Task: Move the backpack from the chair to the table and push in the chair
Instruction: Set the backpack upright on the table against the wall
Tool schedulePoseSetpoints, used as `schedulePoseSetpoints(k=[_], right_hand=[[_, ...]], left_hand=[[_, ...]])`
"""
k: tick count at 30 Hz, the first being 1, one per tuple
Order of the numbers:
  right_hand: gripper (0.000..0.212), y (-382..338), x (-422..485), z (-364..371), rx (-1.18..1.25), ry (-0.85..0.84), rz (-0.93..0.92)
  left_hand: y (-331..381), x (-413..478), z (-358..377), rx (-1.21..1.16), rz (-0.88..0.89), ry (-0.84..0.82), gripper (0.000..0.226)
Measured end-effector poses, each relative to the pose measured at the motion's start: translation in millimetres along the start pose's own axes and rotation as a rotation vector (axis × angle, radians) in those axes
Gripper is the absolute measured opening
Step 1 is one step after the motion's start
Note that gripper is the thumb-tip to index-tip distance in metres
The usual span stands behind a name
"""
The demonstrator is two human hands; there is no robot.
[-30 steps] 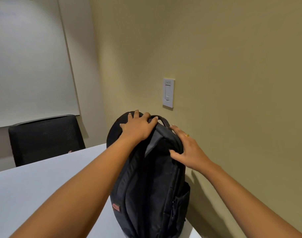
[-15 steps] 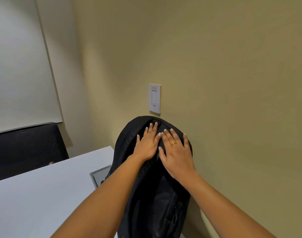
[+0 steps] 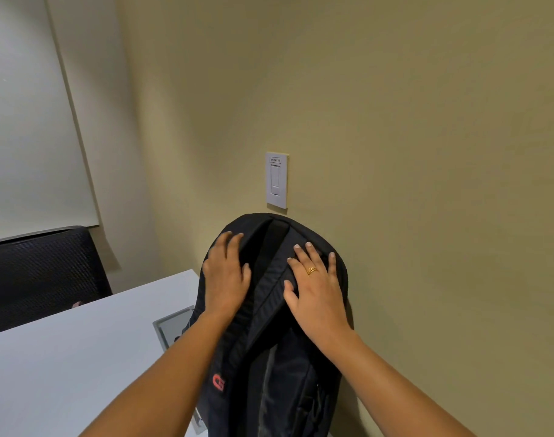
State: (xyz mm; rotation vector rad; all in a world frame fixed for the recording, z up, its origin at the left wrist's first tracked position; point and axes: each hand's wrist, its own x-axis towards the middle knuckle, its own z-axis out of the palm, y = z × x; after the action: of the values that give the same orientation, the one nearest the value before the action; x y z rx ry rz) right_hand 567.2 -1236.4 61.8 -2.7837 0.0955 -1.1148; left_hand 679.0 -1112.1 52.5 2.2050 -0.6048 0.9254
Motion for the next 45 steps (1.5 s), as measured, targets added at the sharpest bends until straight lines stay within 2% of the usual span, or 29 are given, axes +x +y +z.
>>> schedulePoseSetpoints(k=[3, 5, 7, 9, 11, 13, 14, 19, 25, 27, 30, 35, 38, 41, 43, 45], right_hand=[[0.033, -21, -19, -1, 0.327, 0.135, 0.125], [0.038, -38, -33, 6, 0.46, 0.215, 0.237], [0.047, -52, -44, 15, 0.634, 0.186, 0.424], [0.052, -61, -48, 23, 0.798, 0.042, 0.638], [0.058, -66, -47, 29, 0.925, -0.212, 0.78], [0.039, -70, -45, 34, 0.999, -0.39, 0.811], [0.029, -74, -44, 33, 1.012, -0.413, 0.822], [0.029, -101, -37, 30, 1.202, -0.371, 0.9], [0.029, -137, -35, 22, 1.496, -0.362, 0.801], [0.03, -138, -37, 26, 1.481, -0.359, 0.774], [0.025, -126, -44, 34, 1.361, -0.315, 0.802], [0.033, -86, -49, 53, 0.834, -0.297, 0.844], [0.031, -70, -40, 60, 0.744, -0.289, 0.882], [0.034, -63, -35, 63, 0.681, -0.255, 0.887], [0.035, -65, -41, 62, 0.573, -0.235, 0.811], [0.033, -70, -53, 58, 0.409, -0.149, 0.653]], left_hand=[[-22, 1, 1, 0.019, -0.23, -0.132, 0.077], [-39, 2, 2, -0.024, -0.317, -0.288, 0.089], [-54, 2, 4, -0.107, -0.326, -0.415, 0.096], [-65, 2, 3, -0.236, -0.34, -0.453, 0.098], [-73, 3, -2, -0.313, -0.364, -0.442, 0.096], [-80, 1, -9, -0.31, -0.346, -0.416, 0.092], [-82, 0, -14, -0.284, -0.318, -0.393, 0.09], [-86, 6, -58, -0.133, -0.184, -0.28, 0.076], [-82, 20, -105, -0.023, -0.107, -0.143, 0.068], [-86, 12, -104, -0.028, -0.111, -0.173, 0.067], [-95, -10, -85, -0.078, -0.139, -0.326, 0.074], [-99, -48, -38, -0.217, -0.166, -0.633, 0.078], [-88, -60, -15, -0.329, -0.301, -0.727, 0.08], [-78, -61, -3, -0.332, -0.341, -0.781, 0.087], [-77, -61, 1, -0.313, -0.345, -0.803, 0.089], [-78, -62, 2, -0.304, -0.339, -0.808, 0.089]])
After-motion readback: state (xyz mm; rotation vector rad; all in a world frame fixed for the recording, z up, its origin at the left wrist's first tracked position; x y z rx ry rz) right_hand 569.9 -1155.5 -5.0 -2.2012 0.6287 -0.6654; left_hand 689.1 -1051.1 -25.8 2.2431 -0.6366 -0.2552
